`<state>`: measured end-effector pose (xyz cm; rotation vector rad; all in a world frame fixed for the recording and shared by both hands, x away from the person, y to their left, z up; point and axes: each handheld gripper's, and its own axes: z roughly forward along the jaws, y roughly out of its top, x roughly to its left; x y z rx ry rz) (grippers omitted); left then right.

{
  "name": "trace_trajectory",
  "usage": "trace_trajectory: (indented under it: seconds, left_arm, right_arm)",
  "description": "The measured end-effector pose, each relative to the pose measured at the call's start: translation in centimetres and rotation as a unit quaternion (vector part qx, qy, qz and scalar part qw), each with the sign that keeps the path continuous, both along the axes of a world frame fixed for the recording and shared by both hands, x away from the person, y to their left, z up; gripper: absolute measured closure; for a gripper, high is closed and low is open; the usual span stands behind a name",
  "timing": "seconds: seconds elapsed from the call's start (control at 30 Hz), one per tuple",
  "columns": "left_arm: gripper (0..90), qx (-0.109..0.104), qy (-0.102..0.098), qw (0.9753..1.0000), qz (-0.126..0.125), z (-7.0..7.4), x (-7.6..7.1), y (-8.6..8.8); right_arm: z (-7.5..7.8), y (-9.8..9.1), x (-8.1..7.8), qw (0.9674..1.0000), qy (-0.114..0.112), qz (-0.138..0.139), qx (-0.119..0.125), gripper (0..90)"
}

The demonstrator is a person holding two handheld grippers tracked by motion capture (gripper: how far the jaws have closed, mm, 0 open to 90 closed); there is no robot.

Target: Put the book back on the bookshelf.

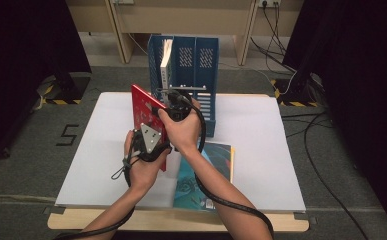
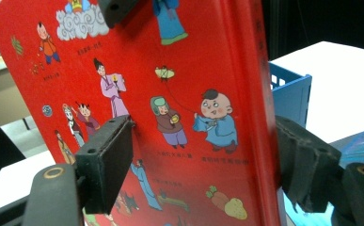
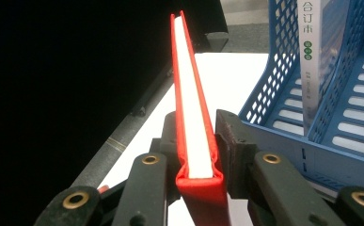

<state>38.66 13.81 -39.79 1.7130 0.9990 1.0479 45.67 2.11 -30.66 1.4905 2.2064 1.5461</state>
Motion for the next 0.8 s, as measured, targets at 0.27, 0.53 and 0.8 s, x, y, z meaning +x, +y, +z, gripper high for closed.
trace_trajectory:
  seconds: [0.27,0.53,0.8]
  left_arm:
    - [35.6,-0.013,0.009,0.9998,-0.009,-0.1,-1.1,0.7]
    - [46.9,-0.022,0.019,0.9994,-0.018,0.1,-2.7,2.0]
    - [65.0,-0.026,0.026,0.9993,-0.01,0.9,-4.0,4.2]
  right_arm:
    - [0.2,-0.2,-0.3,0.999,0.008,0.041,-0.014,67.1]
    - [0.7,-0.1,-0.9,0.998,0.01,0.062,-0.009,60.5]
    - [1.5,-0.4,-1.7,0.9963,0.014,0.084,0.011,55.8]
